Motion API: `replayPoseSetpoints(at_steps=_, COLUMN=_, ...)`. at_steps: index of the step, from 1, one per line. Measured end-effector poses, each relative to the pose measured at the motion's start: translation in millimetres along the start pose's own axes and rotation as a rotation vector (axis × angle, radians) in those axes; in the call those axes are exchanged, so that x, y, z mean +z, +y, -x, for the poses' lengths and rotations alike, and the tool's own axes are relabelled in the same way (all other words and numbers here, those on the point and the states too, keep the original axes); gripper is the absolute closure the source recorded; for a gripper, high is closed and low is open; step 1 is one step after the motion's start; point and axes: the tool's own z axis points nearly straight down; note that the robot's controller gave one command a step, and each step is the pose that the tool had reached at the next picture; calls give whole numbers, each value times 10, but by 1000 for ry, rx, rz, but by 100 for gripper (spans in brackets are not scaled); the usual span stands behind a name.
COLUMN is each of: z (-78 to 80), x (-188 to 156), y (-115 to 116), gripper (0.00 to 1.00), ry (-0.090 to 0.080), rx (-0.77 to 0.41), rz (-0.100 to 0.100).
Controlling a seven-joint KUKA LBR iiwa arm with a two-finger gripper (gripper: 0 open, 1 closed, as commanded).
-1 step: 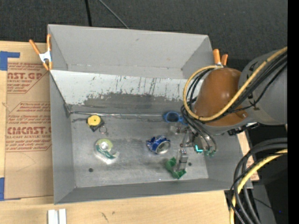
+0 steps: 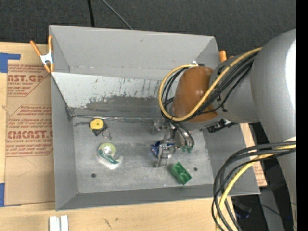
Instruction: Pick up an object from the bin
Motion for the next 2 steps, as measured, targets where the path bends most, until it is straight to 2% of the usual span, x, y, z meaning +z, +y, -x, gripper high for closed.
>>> replayPoseSetpoints(at_steps=1, z=-49, x=-346, y=-266, gripper=0, ry=-2, rx=118, rz=-2)
replayPoseSetpoints(at_steps=2, z=-143, x=-433, y=-311, gripper=0, ry=1, rx=167, rz=-2)
